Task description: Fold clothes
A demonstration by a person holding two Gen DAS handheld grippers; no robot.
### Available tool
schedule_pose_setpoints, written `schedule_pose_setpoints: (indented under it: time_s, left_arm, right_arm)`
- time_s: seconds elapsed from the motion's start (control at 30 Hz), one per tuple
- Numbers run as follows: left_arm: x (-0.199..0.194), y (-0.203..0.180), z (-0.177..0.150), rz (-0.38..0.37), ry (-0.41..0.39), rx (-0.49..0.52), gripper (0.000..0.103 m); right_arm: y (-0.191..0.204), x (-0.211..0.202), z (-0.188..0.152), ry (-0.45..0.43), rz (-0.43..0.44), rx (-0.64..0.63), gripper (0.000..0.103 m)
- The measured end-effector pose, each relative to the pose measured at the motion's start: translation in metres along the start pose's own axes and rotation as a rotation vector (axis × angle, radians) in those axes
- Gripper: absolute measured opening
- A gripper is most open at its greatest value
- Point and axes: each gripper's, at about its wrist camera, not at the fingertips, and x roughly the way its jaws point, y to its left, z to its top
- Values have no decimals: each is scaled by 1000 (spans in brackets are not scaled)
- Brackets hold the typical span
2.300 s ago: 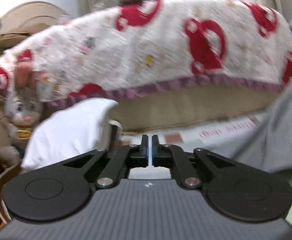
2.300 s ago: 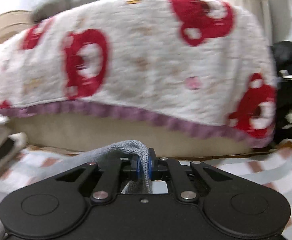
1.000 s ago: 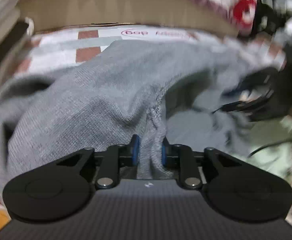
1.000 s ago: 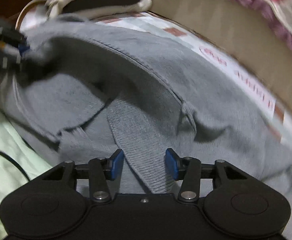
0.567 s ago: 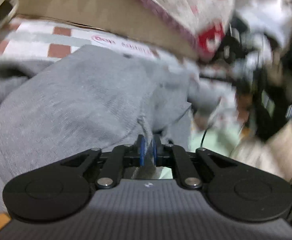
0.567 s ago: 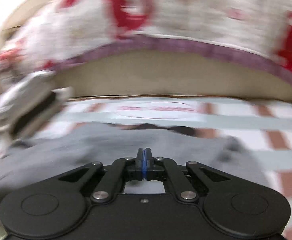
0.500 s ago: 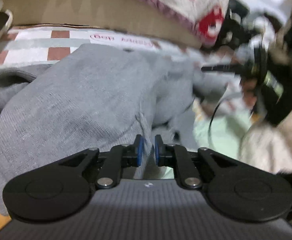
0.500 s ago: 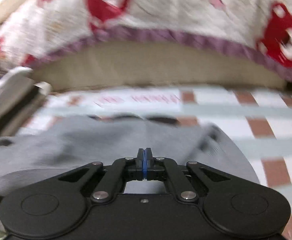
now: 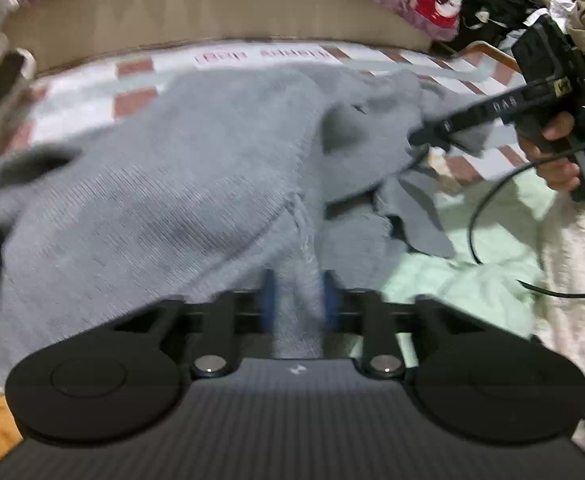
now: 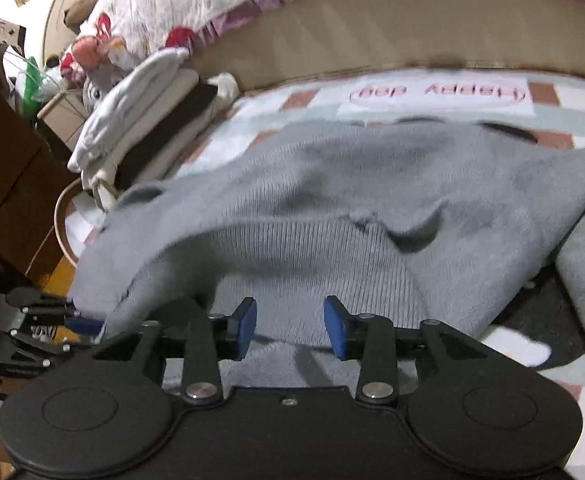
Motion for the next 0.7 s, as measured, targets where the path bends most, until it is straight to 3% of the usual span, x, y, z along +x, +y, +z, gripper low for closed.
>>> schedule_pose_setpoints:
  time_s: [0.1, 0.23, 0.33, 0.47, 0.6, 0.63, 0.7]
  left_arm:
    - [-12, 6, 11, 82, -77, -49, 5]
    - [-32, 26, 37, 200, -224, -113, 5]
    - [-39, 45, 56, 265, -296, -152, 0]
    - [-42, 69, 74, 289, -313, -196, 0]
    - [-45, 68, 69, 251, -277, -204, 0]
    - [-45, 66, 67, 243, -266, -202, 0]
    - [-44, 63, 59, 234, -221, -187, 3]
  right_arm:
    - [-1, -1, -3, 10, -43, -13, 46]
    - [1, -2, 2, -56, -146, -58, 47]
    - [-4, -5, 10, -90, -169, -38, 57]
    - [-12, -1, 13, -70, -184, -15, 62]
    - [-13, 0, 6, -13, -226, -11, 64]
    - [-11, -2, 5, -8, -209, -16, 64]
    - [-2, -5, 5, -10, -62, -19, 64]
